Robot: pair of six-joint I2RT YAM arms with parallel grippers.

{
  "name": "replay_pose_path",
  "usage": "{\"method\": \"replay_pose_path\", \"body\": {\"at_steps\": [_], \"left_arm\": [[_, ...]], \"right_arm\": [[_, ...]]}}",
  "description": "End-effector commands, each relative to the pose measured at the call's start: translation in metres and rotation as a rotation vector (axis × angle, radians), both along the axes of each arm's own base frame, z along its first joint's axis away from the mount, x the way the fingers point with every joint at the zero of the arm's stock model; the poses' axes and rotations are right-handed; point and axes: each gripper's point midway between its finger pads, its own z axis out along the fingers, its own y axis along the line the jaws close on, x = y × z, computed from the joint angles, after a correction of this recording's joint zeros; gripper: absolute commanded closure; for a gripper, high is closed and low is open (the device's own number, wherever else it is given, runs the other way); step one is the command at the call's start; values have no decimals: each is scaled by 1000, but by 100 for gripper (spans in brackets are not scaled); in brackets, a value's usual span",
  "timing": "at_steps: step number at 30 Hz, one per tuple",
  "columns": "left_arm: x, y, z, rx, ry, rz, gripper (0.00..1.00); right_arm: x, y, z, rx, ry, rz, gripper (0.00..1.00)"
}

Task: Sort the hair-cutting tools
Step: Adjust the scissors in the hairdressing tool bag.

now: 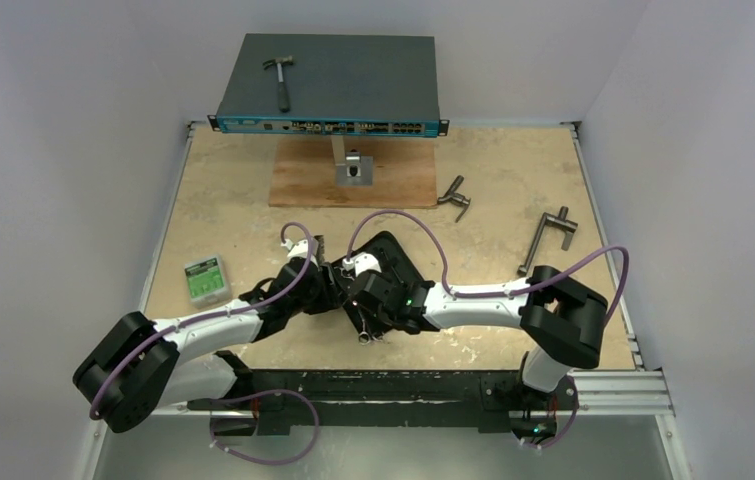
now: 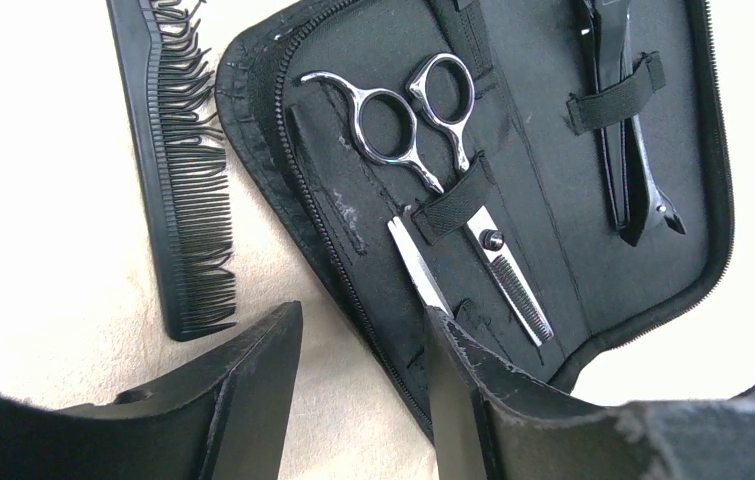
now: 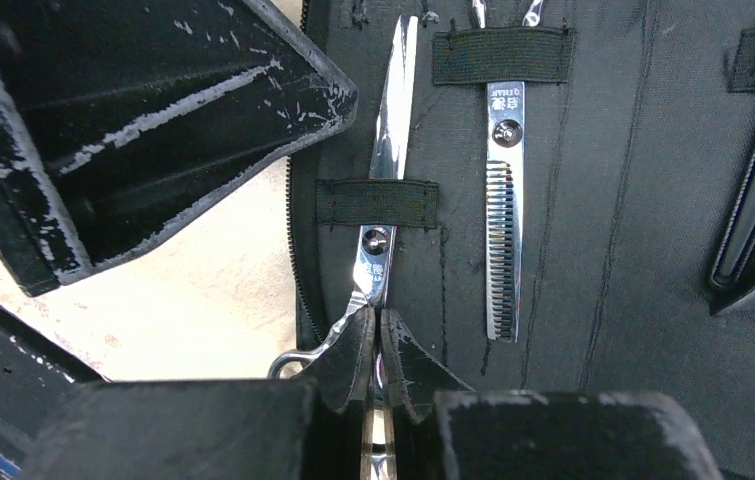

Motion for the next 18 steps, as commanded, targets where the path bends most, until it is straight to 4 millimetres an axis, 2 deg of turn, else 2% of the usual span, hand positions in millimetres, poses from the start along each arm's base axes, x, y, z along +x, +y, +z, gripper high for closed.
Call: {"method": "replay_pose_path", "body": {"at_steps": [1,4,7,10,18], "left_arm": [[-9,9,-14,35,47,17,52],[-8,9,-15,34,48,16,52],[-8,9,-15,35,48,17,52],[-8,9,-14,35,46,18,52],[-4,8,-17,46,51,27,52]], "right_arm": [[6,3,10,1,-28,-5,100],[7,2,12,-7,-30,-6,100],[8,1,17,0,-36,-15,78],[6,0,22,13,-35,-17,65],[4,-11,22,1,-38,-31,66]]}}
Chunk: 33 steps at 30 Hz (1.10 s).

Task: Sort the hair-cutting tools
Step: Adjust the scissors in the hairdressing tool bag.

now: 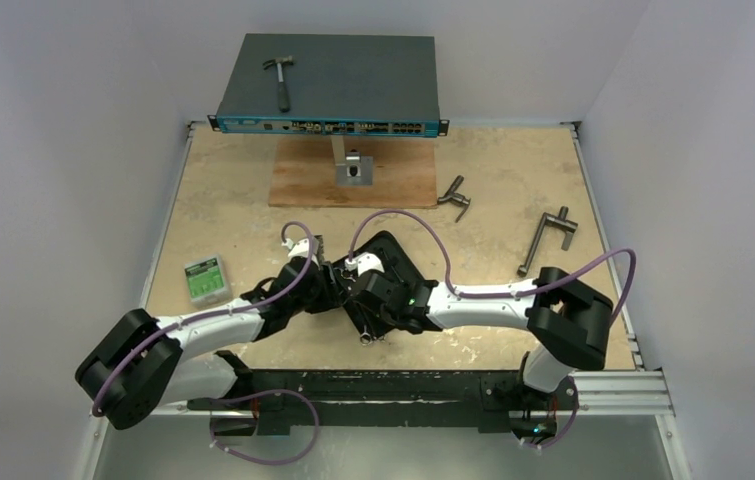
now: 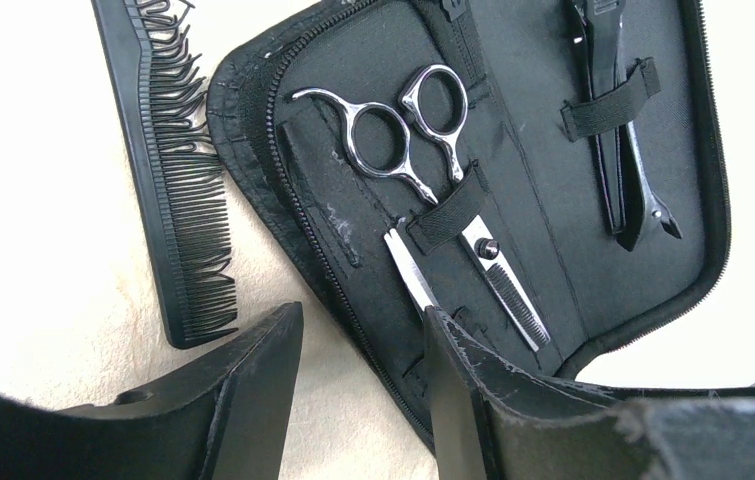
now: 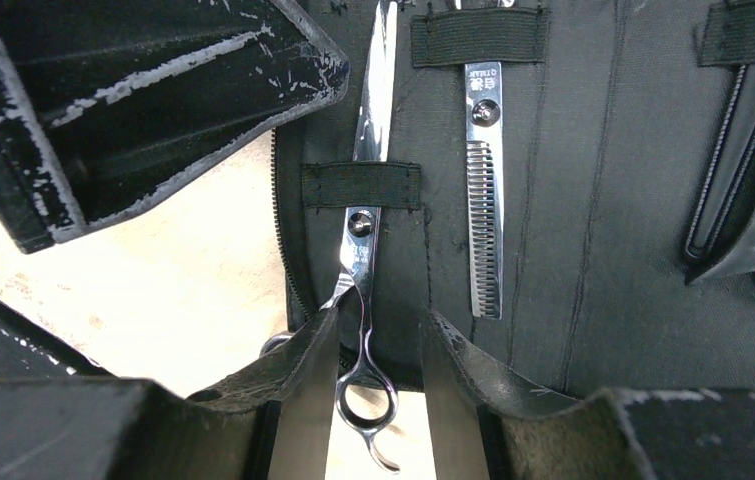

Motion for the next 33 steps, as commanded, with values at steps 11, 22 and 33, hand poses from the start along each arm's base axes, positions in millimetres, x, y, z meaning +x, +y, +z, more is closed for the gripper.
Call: {"method": "replay_pose_path", "body": {"at_steps": [11,22,33], "left_arm": [[24,12,15,47,21,116,52],[46,25,23,176,57,183,59],[48,26,9,255,131,179,71]], "right_arm": [[-2,-3,26,104,-34,-11,66],[-3,-9,28,110,-50,1,67],[-6,-8,30,128,-42,7,67]]}}
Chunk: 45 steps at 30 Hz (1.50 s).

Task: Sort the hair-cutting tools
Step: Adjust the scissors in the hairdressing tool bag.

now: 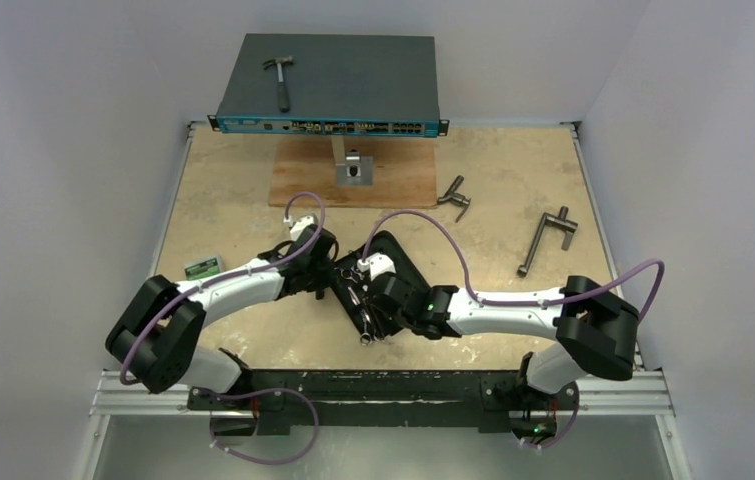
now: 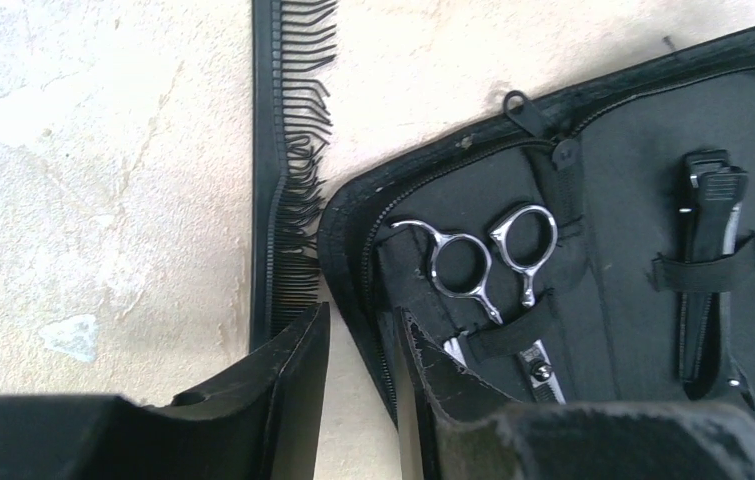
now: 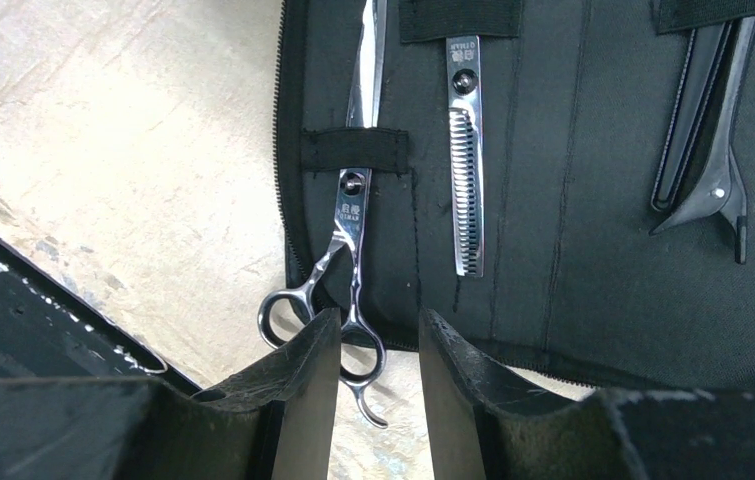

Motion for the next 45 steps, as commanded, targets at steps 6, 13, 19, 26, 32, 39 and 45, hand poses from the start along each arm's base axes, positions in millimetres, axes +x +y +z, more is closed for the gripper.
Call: {"method": "replay_pose_path", "body": {"at_steps": [6,13,19,26,32,39,45], "left_arm": [[3,4,-6,45,21,4,87],[5,2,-4,37,12,-4,100],[2,-2,-6,9,19,-10,100],[-1,-8,-12,-39,33,0,100],[-4,-8,-12,-51,34,0,100],[-5,-10,-10,-74,33,6,100],[-9,-9,-13,-83,37,12,100]], "right_arm": [[1,4,12,47,-17,5,67],[-4,2,10,32,-13,51,68],[-4,2,11,16,-27,95,65],[-7,8,4,-5,-3,108,65],[-12,16,5,22,8,110,65],[-22,29,2,26,27,134,65],[-21,25,-8,-18,32,99,66]]}}
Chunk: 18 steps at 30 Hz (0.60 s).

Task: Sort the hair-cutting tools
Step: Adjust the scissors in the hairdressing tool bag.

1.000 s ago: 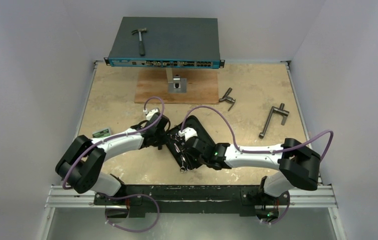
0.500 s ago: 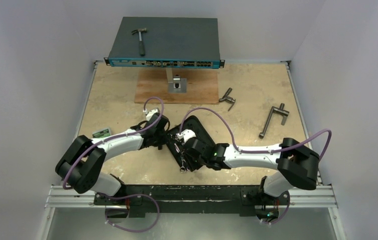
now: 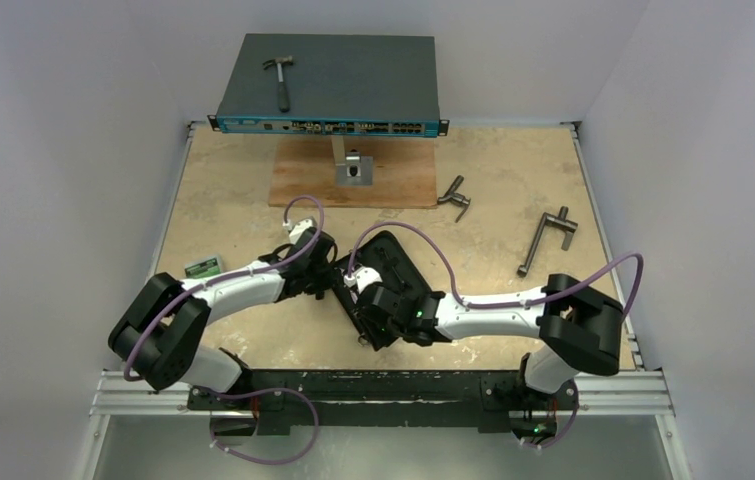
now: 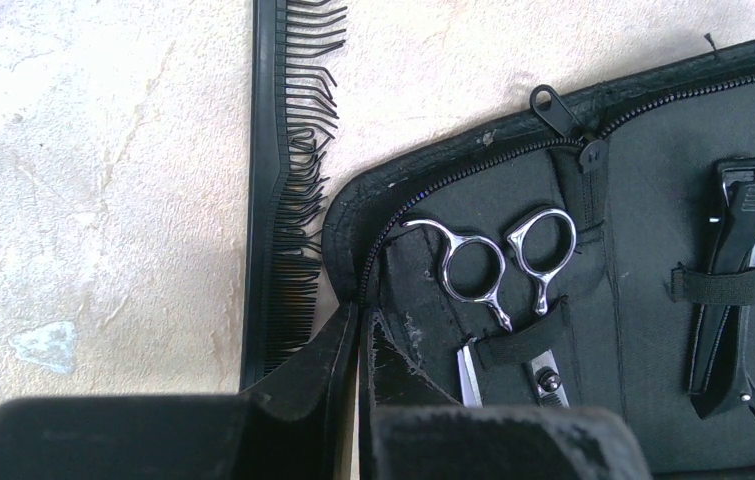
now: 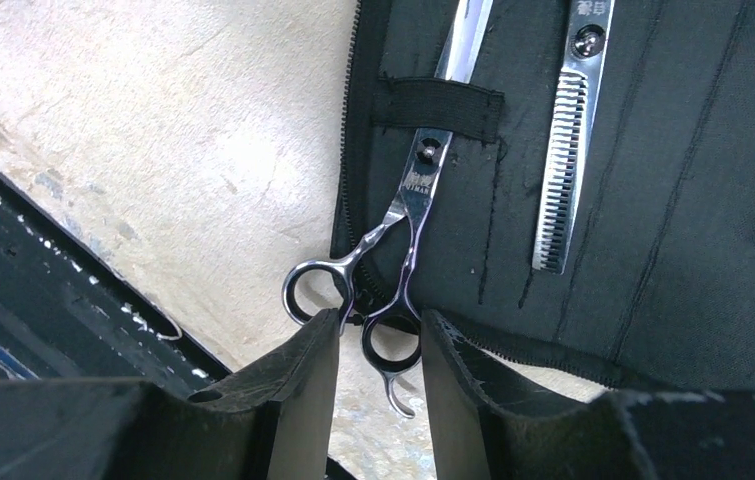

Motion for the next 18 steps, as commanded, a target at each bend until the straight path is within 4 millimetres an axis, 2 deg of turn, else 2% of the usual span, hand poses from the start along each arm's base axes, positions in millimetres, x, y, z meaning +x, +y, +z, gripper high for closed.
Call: {"method": "replay_pose_path", "body": {"at_steps": [1,5,11,18], "left_arm": [[-5,-7,0,-56,9,-1,100],[-5,-7,1,-60,6,-2,100],[-7,-5,0,-58,5,0,100],[-7,-5,1,-61,3,3,100]], "right_arm": [[6,12,8,21,-15,-42,66],[8,11,5,9,-14,-59,65],[8,12,23,54,-33,-74,63],[7,10,29,53,-40,-84,63]]}}
